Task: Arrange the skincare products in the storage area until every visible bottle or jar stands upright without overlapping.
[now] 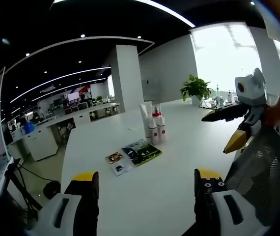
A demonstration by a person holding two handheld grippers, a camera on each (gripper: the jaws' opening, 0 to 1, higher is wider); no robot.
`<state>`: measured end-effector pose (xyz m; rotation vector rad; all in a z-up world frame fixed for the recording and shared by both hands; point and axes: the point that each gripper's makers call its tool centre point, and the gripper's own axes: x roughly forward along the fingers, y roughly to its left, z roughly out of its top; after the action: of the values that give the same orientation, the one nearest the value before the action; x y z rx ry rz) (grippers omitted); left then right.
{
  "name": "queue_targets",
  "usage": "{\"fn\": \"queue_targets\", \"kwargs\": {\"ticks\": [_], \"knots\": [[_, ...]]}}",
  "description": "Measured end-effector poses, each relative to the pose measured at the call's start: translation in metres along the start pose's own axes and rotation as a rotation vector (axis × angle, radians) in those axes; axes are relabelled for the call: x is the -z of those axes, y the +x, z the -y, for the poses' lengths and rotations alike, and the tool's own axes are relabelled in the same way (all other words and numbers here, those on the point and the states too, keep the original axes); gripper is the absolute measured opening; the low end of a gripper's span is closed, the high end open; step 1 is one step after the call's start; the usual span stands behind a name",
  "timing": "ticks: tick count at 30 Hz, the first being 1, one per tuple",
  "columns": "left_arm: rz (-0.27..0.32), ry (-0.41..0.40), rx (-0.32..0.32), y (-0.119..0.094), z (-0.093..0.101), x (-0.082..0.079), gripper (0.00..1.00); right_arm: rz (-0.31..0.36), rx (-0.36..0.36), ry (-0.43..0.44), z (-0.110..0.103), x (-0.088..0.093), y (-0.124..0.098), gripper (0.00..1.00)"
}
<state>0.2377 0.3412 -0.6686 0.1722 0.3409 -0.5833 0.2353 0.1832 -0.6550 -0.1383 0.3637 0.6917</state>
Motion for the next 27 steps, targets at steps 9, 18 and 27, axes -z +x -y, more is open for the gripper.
{"fn": "queue_targets", "kwargs": {"ticks": [9, 18, 27], "knots": [[0.010, -0.006, -0.005, -0.0004, -0.0015, -0.0013, 0.82, -0.005, 0.000, 0.006, 0.0002, 0.0007, 0.0011, 0.93], [0.011, -0.009, -0.003, -0.0004, -0.0016, -0.0008, 0.82, -0.012, -0.010, 0.010, -0.0031, 0.0017, 0.0026, 0.93], [-0.001, -0.009, -0.004, 0.0001, -0.0017, 0.0010, 0.82, -0.023, -0.016, 0.010, -0.0035, 0.0047, 0.0034, 0.93]]}}
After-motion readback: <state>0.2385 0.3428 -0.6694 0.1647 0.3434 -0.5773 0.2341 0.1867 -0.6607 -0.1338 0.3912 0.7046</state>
